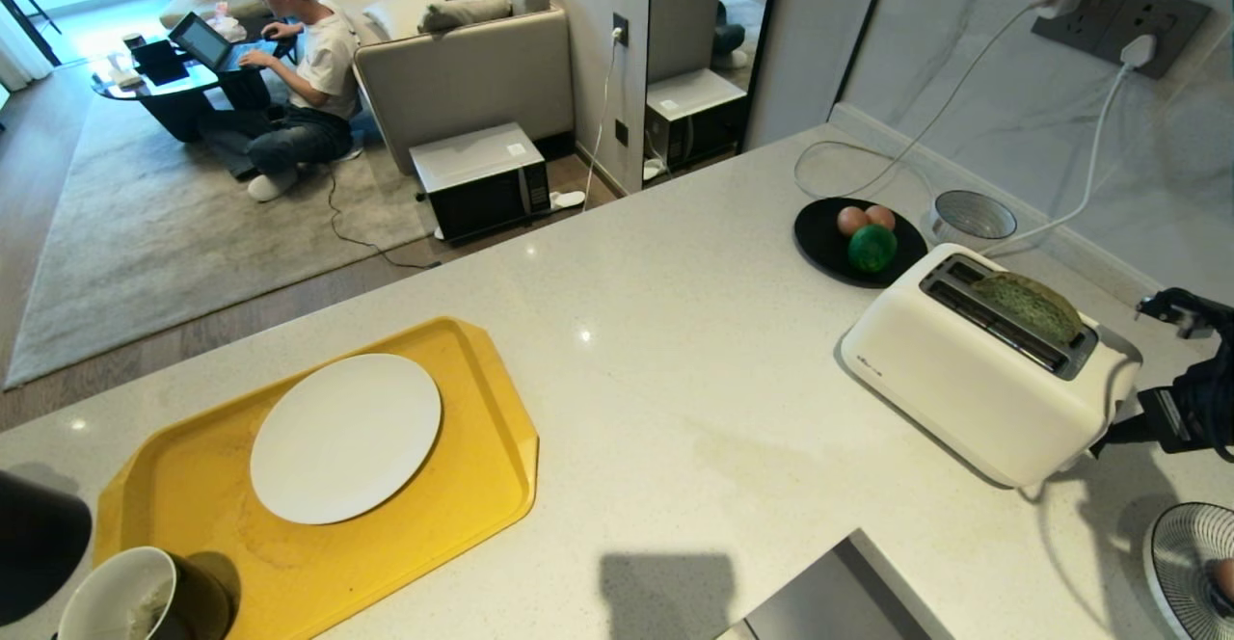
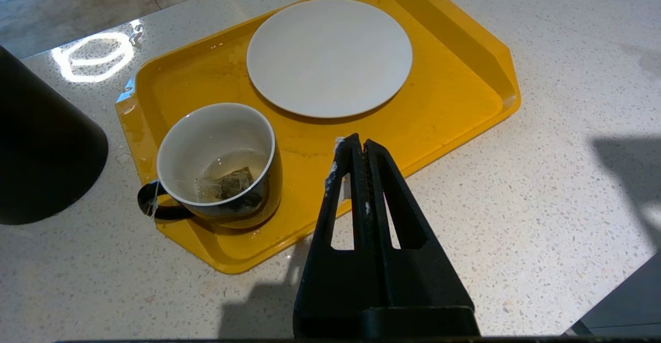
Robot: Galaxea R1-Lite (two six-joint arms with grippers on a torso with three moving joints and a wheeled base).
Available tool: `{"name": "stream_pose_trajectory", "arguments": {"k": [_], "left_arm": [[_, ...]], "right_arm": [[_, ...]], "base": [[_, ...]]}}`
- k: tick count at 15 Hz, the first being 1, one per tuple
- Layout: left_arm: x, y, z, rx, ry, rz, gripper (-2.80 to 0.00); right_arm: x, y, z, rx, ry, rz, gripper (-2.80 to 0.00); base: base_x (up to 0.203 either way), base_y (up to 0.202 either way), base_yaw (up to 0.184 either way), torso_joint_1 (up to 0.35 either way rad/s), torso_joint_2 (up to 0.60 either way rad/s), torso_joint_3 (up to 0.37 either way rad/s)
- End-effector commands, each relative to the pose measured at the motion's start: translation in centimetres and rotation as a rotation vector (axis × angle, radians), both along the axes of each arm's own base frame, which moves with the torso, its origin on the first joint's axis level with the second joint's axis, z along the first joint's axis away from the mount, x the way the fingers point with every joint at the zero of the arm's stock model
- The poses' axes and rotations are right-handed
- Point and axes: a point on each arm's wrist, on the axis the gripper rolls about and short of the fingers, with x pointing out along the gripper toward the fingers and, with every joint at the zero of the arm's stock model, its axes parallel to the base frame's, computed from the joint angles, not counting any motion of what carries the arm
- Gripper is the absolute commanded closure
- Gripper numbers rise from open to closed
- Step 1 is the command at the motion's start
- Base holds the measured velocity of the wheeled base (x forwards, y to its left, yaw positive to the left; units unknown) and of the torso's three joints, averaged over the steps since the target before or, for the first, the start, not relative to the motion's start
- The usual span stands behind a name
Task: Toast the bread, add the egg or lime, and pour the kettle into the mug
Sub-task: Use a bread toaster
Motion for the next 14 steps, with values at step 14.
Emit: {"name": "stream_pose_trajectory", "arguments": {"k": [14], "left_arm": [[0.00, 0.00, 0.00, 0.001, 0.000, 0.000, 0.00]], "right_arm": [[0.01, 0.00, 0.05, -0.001, -0.001, 0.003, 0.00]], "base": [[0.000, 0.000, 0.000, 0.000, 0.00, 0.000]]}}
